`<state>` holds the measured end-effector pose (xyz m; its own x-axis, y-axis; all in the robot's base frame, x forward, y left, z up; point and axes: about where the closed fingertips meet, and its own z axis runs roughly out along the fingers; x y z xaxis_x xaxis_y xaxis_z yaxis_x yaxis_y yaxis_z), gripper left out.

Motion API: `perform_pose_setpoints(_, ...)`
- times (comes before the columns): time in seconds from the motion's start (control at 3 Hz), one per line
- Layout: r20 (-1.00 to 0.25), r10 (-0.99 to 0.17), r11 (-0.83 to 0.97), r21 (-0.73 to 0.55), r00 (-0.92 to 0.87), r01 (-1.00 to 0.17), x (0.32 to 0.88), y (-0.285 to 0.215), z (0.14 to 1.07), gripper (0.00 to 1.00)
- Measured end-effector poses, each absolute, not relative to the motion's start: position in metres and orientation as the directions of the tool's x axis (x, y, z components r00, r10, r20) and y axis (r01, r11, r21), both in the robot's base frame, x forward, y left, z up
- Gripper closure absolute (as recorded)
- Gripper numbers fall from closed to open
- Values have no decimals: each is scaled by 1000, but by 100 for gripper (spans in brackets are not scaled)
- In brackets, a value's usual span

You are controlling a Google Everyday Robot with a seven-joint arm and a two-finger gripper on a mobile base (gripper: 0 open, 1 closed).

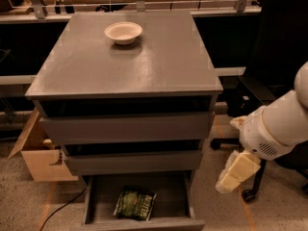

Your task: Pick green jalapeno chip bag from bottom drawer and place on counter

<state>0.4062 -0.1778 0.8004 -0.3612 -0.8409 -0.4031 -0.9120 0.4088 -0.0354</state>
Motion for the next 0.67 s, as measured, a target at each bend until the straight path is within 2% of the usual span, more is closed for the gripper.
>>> perform_pose_setpoints(0.33,-494,-767,451,42,-411,-892,405,-152,742,0)
perform_pose_setpoints(0.67,-494,-767,451,42,-411,-892,405,-152,742,0)
